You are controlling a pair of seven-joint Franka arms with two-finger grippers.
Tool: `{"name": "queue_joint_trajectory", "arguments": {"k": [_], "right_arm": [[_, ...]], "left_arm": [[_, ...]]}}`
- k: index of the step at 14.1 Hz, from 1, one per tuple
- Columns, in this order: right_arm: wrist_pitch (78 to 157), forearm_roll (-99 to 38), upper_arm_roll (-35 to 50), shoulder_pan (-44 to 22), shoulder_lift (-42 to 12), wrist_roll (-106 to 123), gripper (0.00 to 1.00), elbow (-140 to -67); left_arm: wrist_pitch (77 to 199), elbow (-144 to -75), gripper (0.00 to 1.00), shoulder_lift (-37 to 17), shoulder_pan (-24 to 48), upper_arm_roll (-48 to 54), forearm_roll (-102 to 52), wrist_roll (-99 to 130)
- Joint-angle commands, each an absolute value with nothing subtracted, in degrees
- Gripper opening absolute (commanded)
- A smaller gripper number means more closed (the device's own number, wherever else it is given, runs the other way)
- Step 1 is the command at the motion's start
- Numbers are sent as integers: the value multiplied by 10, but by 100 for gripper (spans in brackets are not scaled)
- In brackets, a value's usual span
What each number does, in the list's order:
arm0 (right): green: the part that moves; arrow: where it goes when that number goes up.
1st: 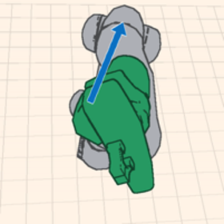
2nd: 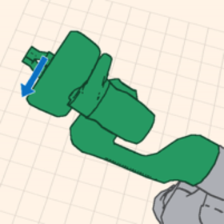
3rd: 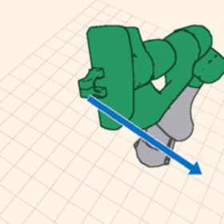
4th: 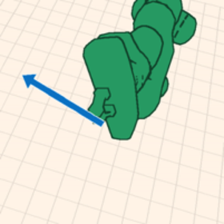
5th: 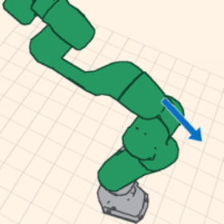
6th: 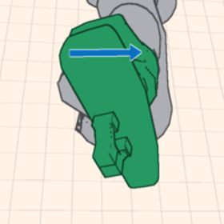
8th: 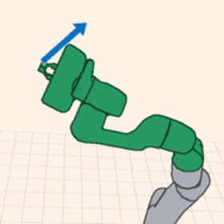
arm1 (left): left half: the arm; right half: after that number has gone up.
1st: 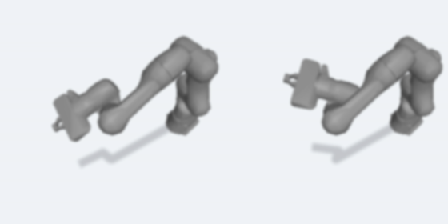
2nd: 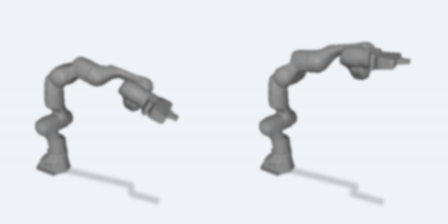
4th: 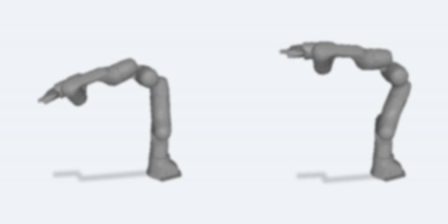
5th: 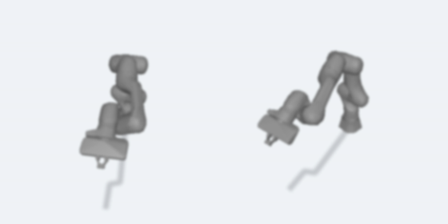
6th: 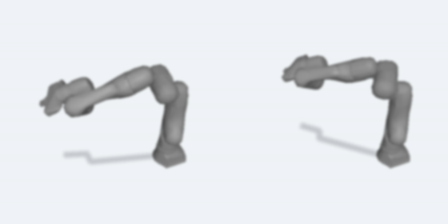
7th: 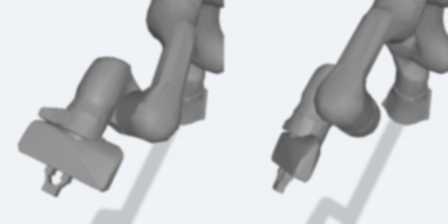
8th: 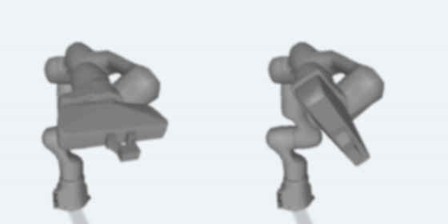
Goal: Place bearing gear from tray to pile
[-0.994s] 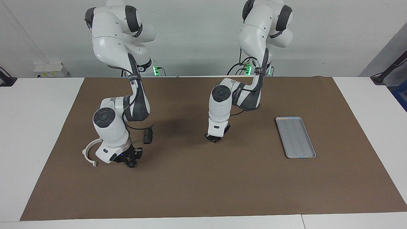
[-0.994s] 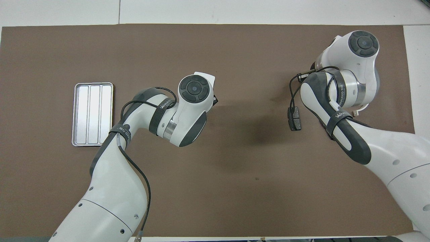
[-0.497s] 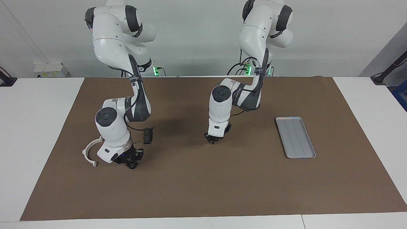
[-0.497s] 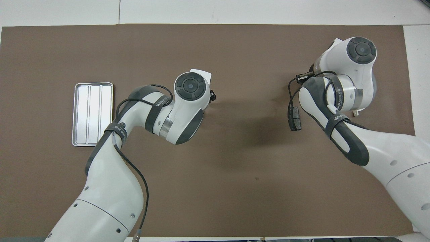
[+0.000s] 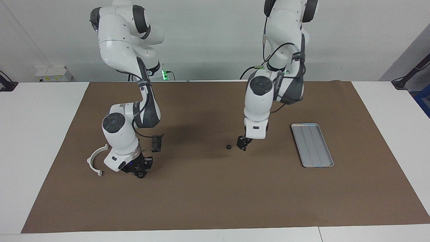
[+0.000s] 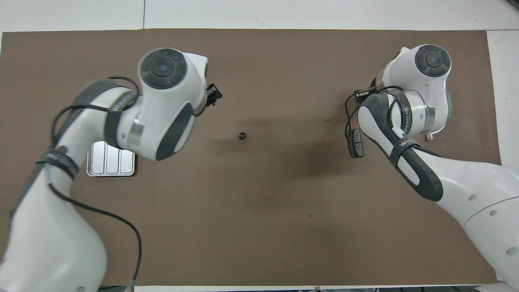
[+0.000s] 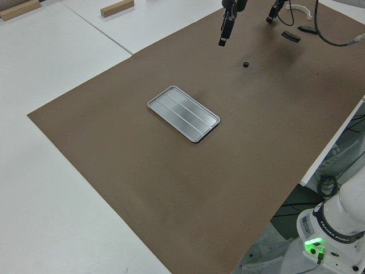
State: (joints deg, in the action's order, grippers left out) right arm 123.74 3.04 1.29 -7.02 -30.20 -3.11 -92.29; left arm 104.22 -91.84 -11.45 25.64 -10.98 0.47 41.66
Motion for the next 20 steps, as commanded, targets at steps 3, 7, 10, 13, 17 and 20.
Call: {"name": "queue_joint_trajectory", "arguments": {"k": [3, 7, 10, 13, 17, 20], "right_arm": [[1061, 21, 19, -171, -250, -248, 100, -839], [1066, 5, 26, -252, -250, -449, 100, -825], [1088, -12, 29, -293, -256, -533, 100, -827], [1121, -5, 29, -336, -288, -611, 100, -825], [1193, 7, 27, -361, -344, -642, 100, -832], [1215, 26, 27, -356, -360, -642, 100, -838]], "left_arm": [[931, -944, 100, -5, 145, -102, 6, 216], [879, -939, 100, 25, 76, -85, 6, 125], [881, -944, 100, 29, 48, -62, 5, 91], [910, -951, 100, 29, 47, -62, 5, 76], [960, -969, 100, 25, 42, -61, 4, 76], [947, -970, 100, 28, 44, -62, 4, 78]]}}
